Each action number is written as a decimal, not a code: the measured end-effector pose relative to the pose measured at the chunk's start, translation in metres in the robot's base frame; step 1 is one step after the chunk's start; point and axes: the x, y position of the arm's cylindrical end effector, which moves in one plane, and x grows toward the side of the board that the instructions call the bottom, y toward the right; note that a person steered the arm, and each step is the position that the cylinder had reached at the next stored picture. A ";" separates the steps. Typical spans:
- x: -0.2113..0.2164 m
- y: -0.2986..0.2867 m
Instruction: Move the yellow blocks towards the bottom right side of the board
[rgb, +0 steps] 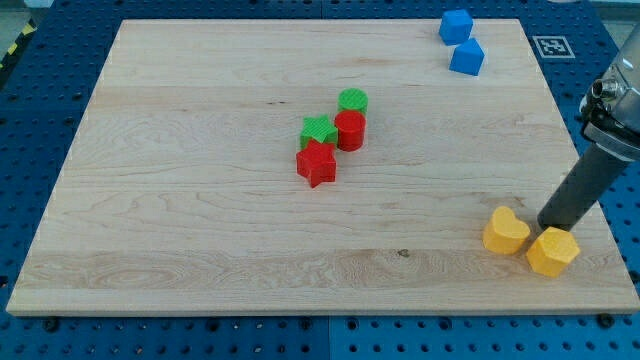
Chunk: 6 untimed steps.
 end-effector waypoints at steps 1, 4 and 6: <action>-0.051 -0.010; -0.151 -0.088; -0.246 -0.130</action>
